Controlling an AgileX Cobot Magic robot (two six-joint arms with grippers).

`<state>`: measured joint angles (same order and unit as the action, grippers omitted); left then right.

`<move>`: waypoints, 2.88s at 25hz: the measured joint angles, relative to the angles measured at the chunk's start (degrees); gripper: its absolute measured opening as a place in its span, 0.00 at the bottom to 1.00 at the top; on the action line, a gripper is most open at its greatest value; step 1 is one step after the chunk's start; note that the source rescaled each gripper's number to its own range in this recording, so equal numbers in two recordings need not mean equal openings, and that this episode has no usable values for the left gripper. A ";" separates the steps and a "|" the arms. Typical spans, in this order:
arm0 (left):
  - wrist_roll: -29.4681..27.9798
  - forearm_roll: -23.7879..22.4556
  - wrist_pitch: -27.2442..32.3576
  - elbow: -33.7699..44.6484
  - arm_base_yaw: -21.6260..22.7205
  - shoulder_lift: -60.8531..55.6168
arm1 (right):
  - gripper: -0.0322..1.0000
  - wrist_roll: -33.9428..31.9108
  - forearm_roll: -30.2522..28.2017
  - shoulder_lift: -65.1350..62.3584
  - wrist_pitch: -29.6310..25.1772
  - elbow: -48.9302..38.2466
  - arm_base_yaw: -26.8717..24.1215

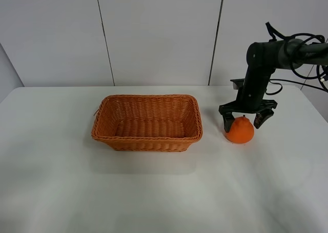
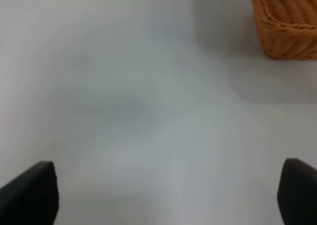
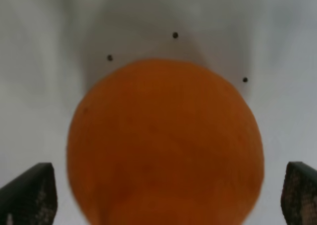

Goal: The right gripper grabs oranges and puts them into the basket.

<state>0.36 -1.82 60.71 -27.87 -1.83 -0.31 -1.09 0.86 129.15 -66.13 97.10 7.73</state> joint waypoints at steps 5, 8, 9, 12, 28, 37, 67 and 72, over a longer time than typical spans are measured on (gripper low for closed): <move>0.00 0.00 0.00 0.00 0.00 0.00 | 1.00 0.00 0.00 2.26 1.20 0.00 0.00; 0.00 0.00 0.00 0.00 0.00 0.00 | 0.92 0.00 0.00 2.64 1.50 0.00 0.00; 0.00 0.00 0.00 0.00 0.00 0.00 | 0.81 0.00 0.00 2.64 1.68 0.00 0.00; 0.00 0.00 0.00 0.00 0.00 0.00 | 0.26 0.00 -0.14 2.64 1.75 0.02 0.00; 0.00 0.00 0.00 0.00 0.00 0.00 | 0.03 -0.06 -1.21 -6.81 -3.44 14.34 0.20; 0.00 0.00 0.00 0.00 0.00 0.00 | 0.03 -0.16 -1.29 -9.35 -3.75 16.43 8.47; 0.00 0.00 0.00 0.00 0.00 0.00 | 0.99 0.49 2.97 6.06 5.36 20.68 27.99; 0.00 0.00 0.00 0.00 0.00 0.00 | 1.00 0.49 1.35 5.82 -2.74 32.25 27.99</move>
<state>0.36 -1.82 60.71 -27.87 -1.83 -0.31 -0.60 2.22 134.97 -68.87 129.35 35.72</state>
